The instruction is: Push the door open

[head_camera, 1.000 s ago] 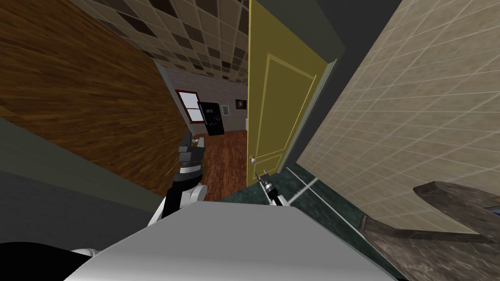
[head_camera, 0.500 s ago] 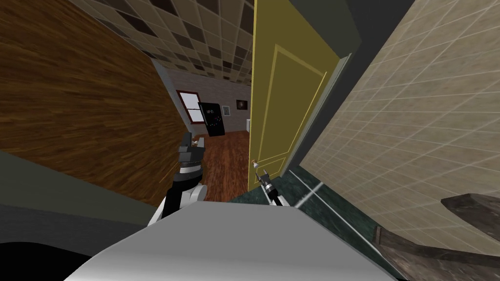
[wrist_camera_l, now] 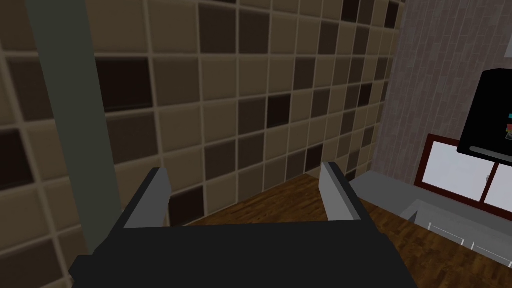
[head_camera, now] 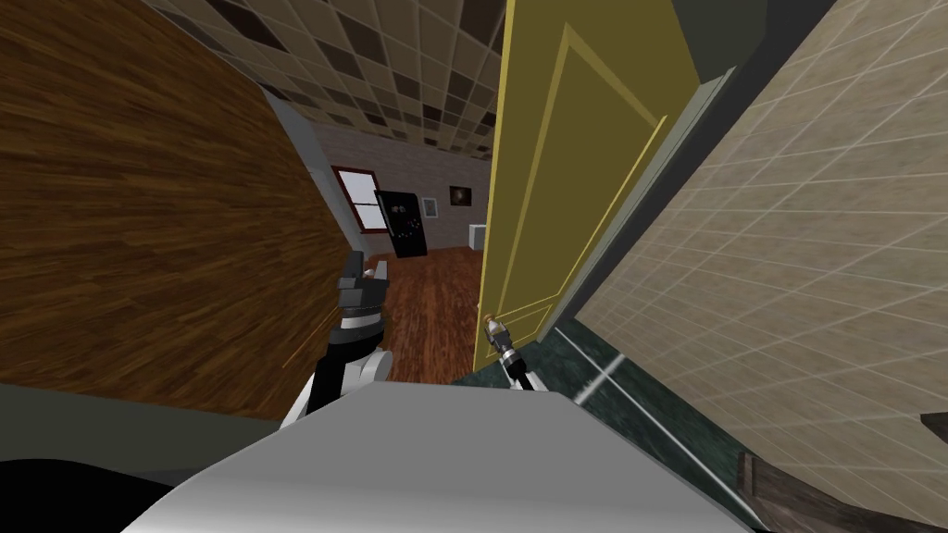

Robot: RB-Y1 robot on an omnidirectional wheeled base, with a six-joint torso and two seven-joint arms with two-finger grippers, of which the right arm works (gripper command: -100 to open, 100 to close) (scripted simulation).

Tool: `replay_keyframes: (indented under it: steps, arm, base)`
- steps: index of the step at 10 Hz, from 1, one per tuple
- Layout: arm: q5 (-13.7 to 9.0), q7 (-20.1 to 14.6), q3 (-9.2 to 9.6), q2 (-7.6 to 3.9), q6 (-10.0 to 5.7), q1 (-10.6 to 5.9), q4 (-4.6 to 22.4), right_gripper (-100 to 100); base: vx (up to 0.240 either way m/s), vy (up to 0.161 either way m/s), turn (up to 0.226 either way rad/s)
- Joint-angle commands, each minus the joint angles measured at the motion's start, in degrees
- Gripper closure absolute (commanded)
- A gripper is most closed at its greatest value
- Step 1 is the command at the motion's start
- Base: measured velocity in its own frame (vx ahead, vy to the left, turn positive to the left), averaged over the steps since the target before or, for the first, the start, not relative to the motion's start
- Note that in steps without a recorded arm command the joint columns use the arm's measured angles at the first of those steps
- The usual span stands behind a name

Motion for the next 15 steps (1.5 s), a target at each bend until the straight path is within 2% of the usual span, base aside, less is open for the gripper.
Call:
replay_keyframes:
  steps: [1,6,7,9,15]
  arm:
    - [0.00,-0.02,0.00,-0.03,-0.01,0.01,0.02,100]
    - [0.00,-0.02,0.00,-0.03,-0.01,0.01,0.02,100]
    - [-0.47,-2.57,0.24,-0.09,0.15,-0.33,0.08,100]
    - [-0.86,-4.63,0.44,-0.18,0.15,-0.42,0.18,100]
    - [-2.86,-13.88,1.44,-0.55,0.17,-0.87,0.69,100]
  base:
    - [-0.008,-0.003,-0.003]
    - [-0.006,-0.004,0.006]
    - [0.027,0.014,-0.016]
    - [0.028,0.013,-0.023]
    - [0.031,0.017,-0.023]
